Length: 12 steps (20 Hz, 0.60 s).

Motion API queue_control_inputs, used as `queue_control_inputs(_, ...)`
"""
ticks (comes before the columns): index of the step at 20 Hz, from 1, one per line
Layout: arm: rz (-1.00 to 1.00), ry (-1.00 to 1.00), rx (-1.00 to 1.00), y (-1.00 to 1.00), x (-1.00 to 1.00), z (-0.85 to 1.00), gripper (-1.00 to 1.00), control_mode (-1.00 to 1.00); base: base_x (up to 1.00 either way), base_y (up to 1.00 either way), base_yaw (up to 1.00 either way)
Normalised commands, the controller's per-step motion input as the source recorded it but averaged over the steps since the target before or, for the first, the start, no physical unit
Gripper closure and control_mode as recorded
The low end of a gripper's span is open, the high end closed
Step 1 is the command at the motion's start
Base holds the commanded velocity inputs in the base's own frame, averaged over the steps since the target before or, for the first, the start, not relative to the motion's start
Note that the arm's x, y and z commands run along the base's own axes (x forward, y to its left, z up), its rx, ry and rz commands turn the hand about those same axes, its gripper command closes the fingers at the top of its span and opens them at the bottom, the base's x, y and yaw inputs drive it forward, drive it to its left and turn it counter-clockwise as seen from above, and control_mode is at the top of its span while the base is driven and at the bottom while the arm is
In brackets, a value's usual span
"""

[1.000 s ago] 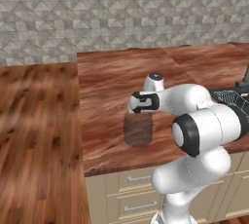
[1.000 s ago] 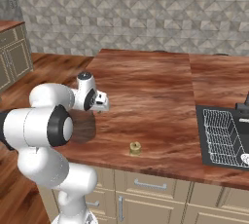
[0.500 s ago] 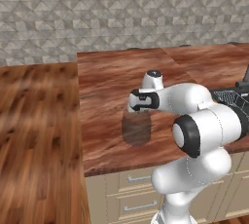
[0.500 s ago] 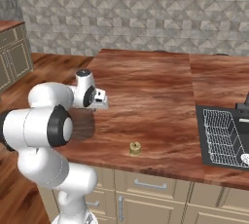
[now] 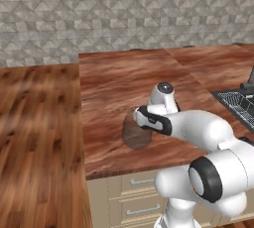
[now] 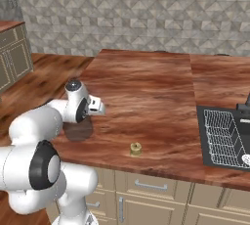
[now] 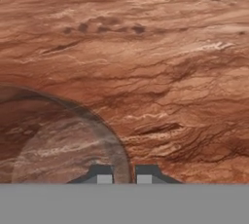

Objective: Pick the jar and candle from the dining table and place them in the open cabinet. Close the cabinet after placing the objects.

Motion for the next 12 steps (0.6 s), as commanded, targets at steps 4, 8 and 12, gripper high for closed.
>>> queue_control_inputs(4,-0.06,-0.07,0.00,0.00,-0.03,0.37,1.00,-1.00,0.00,0.00,0.00)
queue_control_inputs(8,-0.08,-0.01,0.00,0.00,0.01,0.37,1.00,-1.00,0.00,0.00,0.00)
queue_control_inputs(12,-0.10,0.05,0.00,-0.01,0.00,0.40,1.00,-1.00,0.00,0.00,0.00)
